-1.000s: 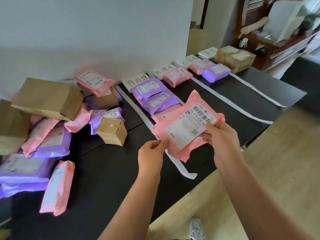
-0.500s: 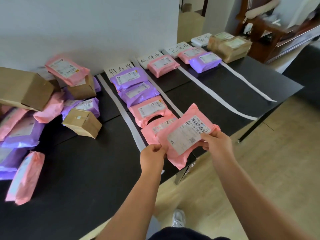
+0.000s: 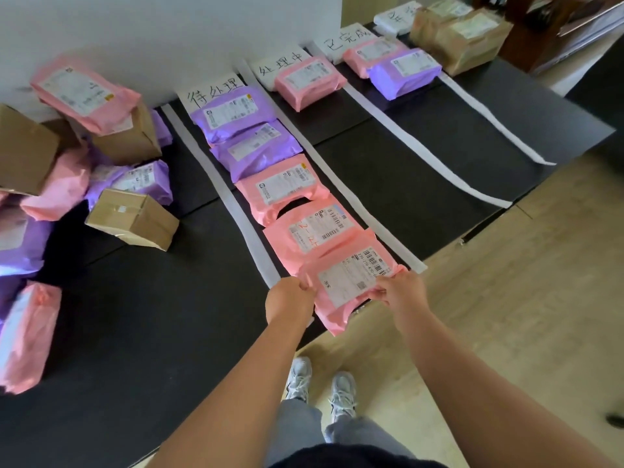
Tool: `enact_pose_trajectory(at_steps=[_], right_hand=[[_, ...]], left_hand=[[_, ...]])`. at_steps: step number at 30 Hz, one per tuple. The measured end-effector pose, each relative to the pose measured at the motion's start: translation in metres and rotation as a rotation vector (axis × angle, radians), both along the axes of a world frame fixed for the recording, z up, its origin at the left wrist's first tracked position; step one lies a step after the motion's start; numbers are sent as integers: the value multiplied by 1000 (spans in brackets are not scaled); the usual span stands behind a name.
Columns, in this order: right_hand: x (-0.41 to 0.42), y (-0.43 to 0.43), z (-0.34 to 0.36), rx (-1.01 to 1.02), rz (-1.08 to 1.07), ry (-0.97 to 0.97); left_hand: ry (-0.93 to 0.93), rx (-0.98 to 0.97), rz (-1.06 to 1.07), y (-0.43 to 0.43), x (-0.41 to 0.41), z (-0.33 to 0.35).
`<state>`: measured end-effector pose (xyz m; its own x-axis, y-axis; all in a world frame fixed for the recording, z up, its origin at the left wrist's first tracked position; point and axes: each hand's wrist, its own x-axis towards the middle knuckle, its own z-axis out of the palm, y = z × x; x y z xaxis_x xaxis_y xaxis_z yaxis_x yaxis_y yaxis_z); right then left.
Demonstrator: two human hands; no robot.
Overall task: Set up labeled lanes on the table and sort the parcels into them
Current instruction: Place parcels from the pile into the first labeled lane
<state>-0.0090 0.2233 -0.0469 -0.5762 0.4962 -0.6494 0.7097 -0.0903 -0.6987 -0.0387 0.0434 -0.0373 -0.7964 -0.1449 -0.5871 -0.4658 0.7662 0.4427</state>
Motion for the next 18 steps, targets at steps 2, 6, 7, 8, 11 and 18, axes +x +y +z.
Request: enact_pose_trajectory(at_steps=[2,6,7,8,11,18], right_hand=[[-2,1,-3,10,12,-52],[-3,2,-17,6,46,-110],[-4,2,-20,-3,35,-107],[-4,2,-20,-18,26,-117],[-4,-1,-16,-32,28,-143],[-7,5,3,35,-41,-52]], left_hand=[[-30,-40,-28,2,0,-7],[-59,-43,6,2,3,-17],[-50,-34,17,2,3,-18],[-34,-30,27,3,3,-18],[6,-31,47,4,3,-15],[67,51,90,13,6,-9]])
